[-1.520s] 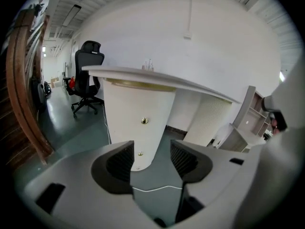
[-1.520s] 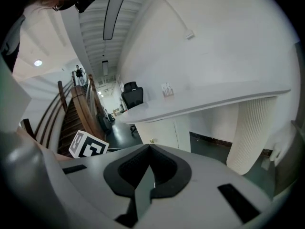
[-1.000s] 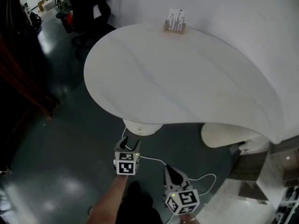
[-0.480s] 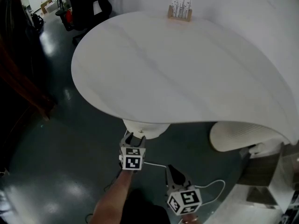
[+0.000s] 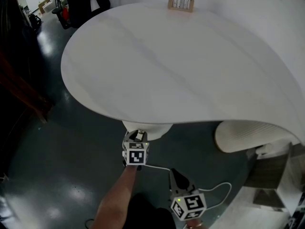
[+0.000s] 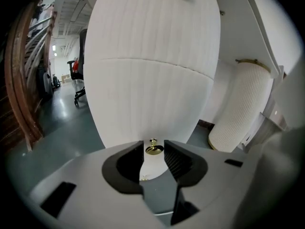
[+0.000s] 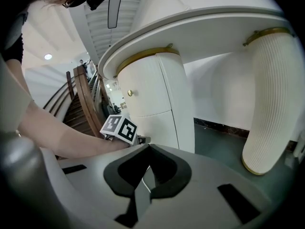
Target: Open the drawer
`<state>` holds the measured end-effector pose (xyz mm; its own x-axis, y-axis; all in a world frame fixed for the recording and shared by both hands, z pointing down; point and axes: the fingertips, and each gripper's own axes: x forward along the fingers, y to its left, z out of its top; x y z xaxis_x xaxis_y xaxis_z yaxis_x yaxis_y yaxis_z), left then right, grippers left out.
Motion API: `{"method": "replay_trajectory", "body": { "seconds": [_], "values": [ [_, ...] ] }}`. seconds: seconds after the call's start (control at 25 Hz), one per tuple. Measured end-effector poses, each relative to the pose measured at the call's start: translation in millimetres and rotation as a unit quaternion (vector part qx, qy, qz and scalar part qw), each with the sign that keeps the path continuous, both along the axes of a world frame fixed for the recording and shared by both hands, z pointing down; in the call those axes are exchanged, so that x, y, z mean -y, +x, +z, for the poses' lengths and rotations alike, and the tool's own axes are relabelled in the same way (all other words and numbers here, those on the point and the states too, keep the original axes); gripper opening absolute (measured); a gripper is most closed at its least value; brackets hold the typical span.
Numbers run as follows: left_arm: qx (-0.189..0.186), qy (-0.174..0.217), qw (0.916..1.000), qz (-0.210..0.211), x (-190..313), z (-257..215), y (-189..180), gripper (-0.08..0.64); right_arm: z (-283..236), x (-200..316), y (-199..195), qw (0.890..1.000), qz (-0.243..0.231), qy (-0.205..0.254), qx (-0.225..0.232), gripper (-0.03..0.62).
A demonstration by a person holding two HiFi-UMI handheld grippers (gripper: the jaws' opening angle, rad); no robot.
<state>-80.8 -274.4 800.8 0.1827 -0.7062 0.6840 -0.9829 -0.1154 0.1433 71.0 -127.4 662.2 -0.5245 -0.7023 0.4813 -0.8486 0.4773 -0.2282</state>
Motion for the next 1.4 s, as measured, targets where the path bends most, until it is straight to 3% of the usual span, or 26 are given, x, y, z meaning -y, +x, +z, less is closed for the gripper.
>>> {"method": "replay_trajectory", "body": {
  "seconds": [0.16, 0.48, 0.76, 1.4],
  "values": [
    [-0.004, -0.005, 1.0, 0.004, 3, 1, 4, 0.106, 4, -2, 3, 1.0, -0.006, 0.003, -0.005, 0.003],
    [-0.022, -0.031, 0.9992, -0.011, -8, 1, 2, 0.101, 3, -13, 10, 1.0, 0.006, -0.013, -0.006, 0.003],
    [-0.021, -0.043, 0.9988, -0.006, -55, 4, 5, 0.101, -8, -30, 15, 1.0, 0.008, -0.027, -0.01, 0.003],
    [-0.016, -0.11, 0.9938, -0.003, -149, 10, 7, 0.101, -38, -87, 5, 0.999, -0.007, -0.045, -0.012, 0.003]
  ]
}}
